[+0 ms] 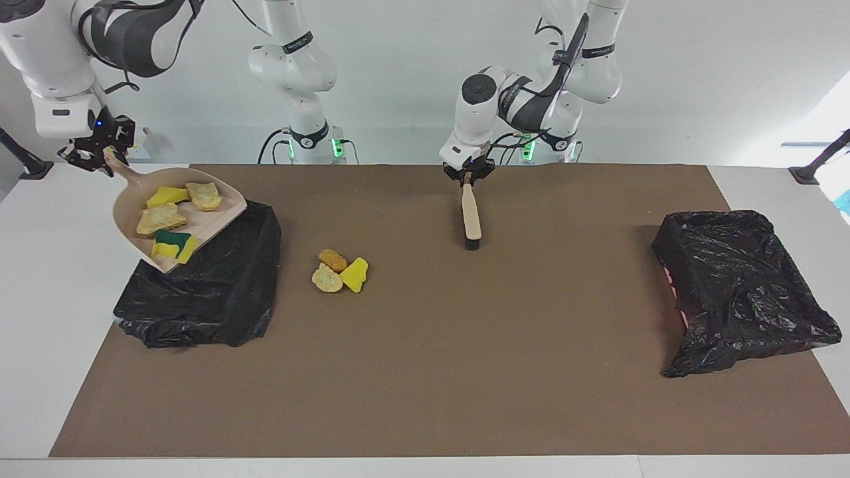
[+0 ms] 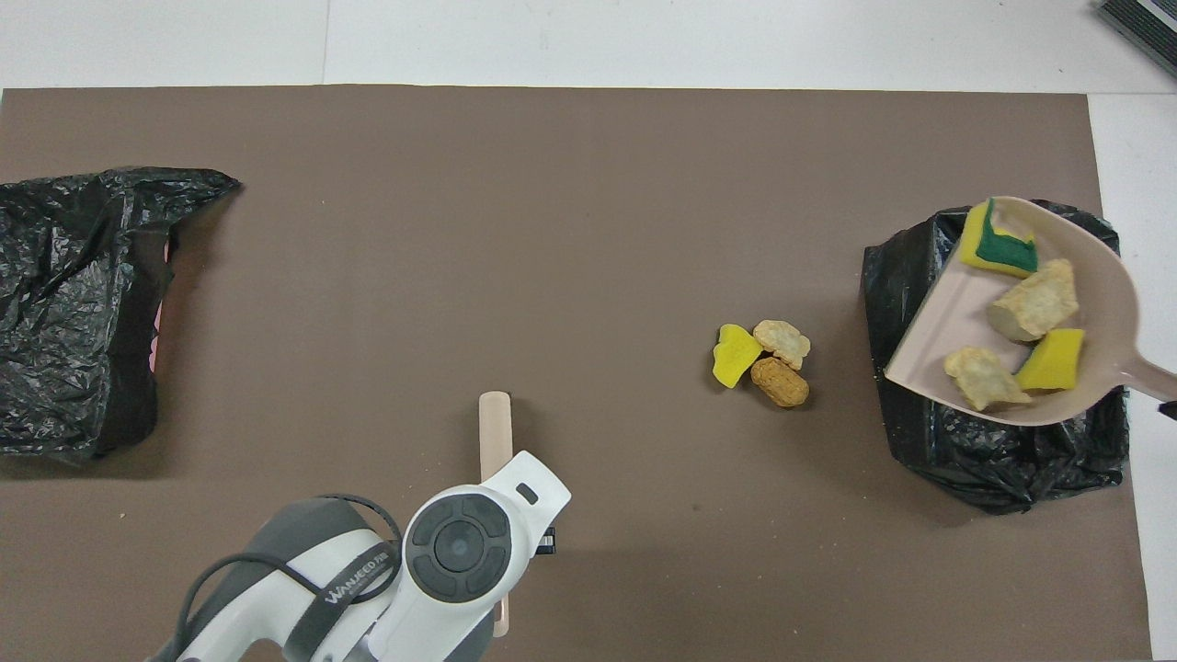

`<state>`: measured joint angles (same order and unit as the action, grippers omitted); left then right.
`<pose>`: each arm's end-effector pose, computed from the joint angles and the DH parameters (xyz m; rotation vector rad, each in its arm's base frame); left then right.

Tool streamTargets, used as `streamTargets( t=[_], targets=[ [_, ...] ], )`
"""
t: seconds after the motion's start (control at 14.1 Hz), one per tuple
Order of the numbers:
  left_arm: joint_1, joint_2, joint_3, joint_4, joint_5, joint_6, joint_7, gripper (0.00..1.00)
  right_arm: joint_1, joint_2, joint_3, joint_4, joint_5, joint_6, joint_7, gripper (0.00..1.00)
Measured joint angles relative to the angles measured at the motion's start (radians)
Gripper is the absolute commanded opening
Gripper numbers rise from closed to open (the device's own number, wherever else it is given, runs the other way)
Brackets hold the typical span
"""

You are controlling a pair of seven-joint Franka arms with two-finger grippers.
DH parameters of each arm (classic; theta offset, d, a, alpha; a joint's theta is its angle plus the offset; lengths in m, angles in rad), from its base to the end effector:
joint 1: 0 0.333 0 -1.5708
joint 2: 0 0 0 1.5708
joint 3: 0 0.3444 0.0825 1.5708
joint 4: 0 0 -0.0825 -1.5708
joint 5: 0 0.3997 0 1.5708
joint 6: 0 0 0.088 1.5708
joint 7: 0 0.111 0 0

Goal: Sweep and dump trash in bin
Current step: 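Carry the loaded dustpan with the right gripper over the black bag, then tip the dustpan into the bag with the right gripper while the left gripper withdraws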

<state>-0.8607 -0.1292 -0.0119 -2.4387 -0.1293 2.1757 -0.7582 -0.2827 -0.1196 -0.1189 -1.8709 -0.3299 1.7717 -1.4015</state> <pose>0.2924 -0.3566 0.3555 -3.1019 0.0519 0.2552 0.4844 -0.2413 0.5889 2.5120 1.4782 -0.3386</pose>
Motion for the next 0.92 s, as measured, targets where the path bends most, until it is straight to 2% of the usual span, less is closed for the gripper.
streamTargets(
  t=[0.21,0.36,0.57,0.92],
  targets=[
    [0.009,0.000,0.018,0.002,0.000,0.002,0.008,1.00,0.008,0.012,0.014,-0.046,-0.132,0.092,-0.011,0.00],
    [0.059,0.001,0.026,0.022,-0.001,0.005,0.042,1.00,0.034,0.014,0.021,-0.072,-0.205,0.107,-0.011,0.00],
    [0.181,0.011,0.034,0.079,-0.001,-0.005,0.166,1.00,0.060,0.014,0.023,-0.109,-0.291,0.134,-0.045,0.00],
    [0.413,0.066,0.040,0.205,-0.001,-0.033,0.371,1.00,0.123,0.014,0.027,-0.113,-0.400,0.137,-0.130,0.00]
  ],
)
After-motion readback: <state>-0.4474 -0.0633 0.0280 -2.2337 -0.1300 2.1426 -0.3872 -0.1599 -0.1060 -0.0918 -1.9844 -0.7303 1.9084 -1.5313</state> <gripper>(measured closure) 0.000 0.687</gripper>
